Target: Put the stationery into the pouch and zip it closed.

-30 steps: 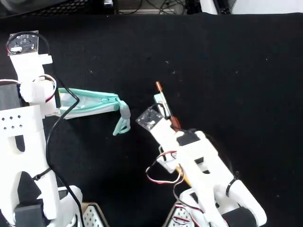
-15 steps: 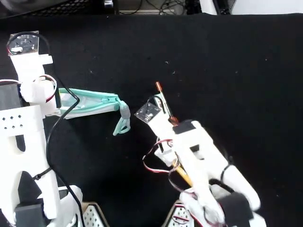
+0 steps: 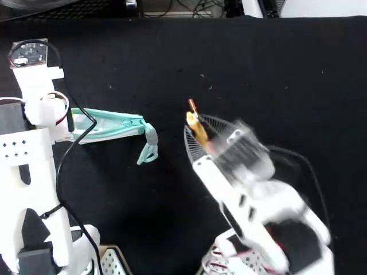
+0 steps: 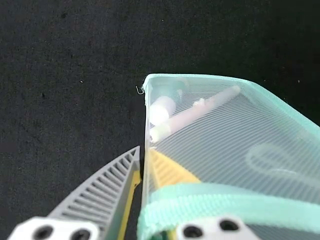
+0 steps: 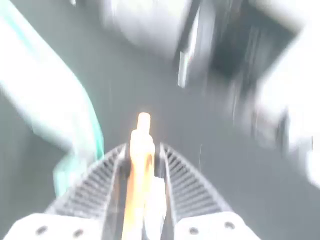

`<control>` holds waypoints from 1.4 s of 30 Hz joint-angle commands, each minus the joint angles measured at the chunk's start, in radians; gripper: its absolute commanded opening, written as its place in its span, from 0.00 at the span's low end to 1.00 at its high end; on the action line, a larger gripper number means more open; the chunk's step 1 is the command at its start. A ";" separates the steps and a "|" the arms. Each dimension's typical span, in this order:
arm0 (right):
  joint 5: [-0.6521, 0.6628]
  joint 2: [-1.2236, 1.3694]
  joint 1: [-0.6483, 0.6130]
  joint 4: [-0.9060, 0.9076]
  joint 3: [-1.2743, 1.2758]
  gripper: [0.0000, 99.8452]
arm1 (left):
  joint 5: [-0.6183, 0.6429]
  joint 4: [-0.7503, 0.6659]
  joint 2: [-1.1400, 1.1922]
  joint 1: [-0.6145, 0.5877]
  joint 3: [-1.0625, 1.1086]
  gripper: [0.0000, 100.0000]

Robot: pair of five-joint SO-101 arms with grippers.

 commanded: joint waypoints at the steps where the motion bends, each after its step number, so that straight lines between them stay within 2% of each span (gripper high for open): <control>1: -0.072 -0.027 -0.144 -0.206 -0.027 0.01 | -0.005 -0.015 0.006 -0.010 0.035 0.03; 7: -0.069 -0.002 -0.374 -0.698 0.154 0.01 | -0.005 -0.014 0.011 -0.010 0.035 0.03; 10: 0.009 0.013 -0.431 -0.904 0.208 0.01 | -0.005 -0.012 0.011 -0.010 0.035 0.03; 12: 0.080 0.027 -0.462 -0.962 0.222 0.01 | -0.005 -0.009 0.011 -0.010 0.035 0.03; 15: 0.127 0.073 -0.486 -1.005 0.229 0.01 | -0.005 -0.009 0.011 -0.010 0.035 0.03; 23: 0.127 0.255 -0.485 -1.154 0.242 0.01 | -0.005 -0.008 0.008 -0.012 0.036 0.03; 33: 0.127 0.295 -0.465 -1.160 0.369 0.01 | -0.005 -0.008 0.008 -0.012 0.036 0.03; 40: 0.127 0.305 -0.370 -1.145 0.440 0.01 | -0.005 -0.008 0.008 -0.012 0.036 0.03; 42: 0.127 0.305 -0.342 -1.080 0.447 0.02 | -0.005 -0.008 0.008 -0.012 0.036 0.03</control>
